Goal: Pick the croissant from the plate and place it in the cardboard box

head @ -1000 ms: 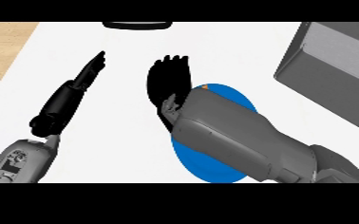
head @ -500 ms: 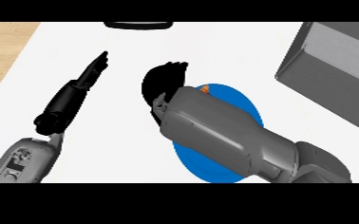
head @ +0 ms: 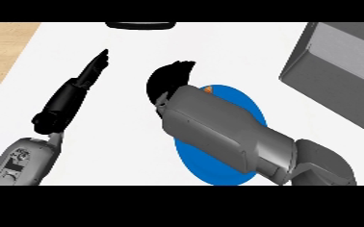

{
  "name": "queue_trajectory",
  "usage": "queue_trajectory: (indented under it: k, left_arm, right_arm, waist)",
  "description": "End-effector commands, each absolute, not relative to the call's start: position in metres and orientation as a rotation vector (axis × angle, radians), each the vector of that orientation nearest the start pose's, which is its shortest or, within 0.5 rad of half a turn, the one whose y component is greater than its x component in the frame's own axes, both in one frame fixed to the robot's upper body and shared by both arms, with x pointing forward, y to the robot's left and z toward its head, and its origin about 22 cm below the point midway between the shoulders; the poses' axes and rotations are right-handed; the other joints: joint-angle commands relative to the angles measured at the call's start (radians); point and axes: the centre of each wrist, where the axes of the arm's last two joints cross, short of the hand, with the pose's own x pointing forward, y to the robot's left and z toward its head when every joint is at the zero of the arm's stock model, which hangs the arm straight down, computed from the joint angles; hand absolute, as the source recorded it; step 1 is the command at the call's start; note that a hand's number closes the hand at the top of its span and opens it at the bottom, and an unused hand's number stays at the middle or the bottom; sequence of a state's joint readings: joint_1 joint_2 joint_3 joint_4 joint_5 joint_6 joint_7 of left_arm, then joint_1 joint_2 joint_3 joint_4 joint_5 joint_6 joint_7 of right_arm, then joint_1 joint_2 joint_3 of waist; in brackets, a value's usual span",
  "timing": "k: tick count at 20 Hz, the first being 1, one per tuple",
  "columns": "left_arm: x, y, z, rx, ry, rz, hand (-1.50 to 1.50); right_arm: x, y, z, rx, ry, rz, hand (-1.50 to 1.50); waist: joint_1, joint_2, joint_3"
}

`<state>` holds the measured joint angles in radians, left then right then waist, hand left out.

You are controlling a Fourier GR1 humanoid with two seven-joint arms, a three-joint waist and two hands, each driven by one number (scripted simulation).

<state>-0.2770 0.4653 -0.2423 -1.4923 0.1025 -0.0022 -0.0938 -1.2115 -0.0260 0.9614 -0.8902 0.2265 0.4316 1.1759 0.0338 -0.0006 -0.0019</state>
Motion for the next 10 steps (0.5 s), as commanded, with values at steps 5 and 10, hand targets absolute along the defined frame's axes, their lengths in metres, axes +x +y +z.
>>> queue_trajectory:
  k: [5,10]
  left_arm:
    - [0.303,0.269,0.076,0.082,-1.751,-0.547,0.0]
    - [0.295,0.256,0.061,0.074,-1.756,-0.556,0.0]
  right_arm:
    - [0.336,0.049,0.102,-1.208,-0.412,1.557,-1.5]
    - [0.336,0.043,0.088,-1.23,-0.394,1.552,-1.5]
  waist:
    - [-0.002,0.002,0.0]
    - [-0.012,0.0,0.001]
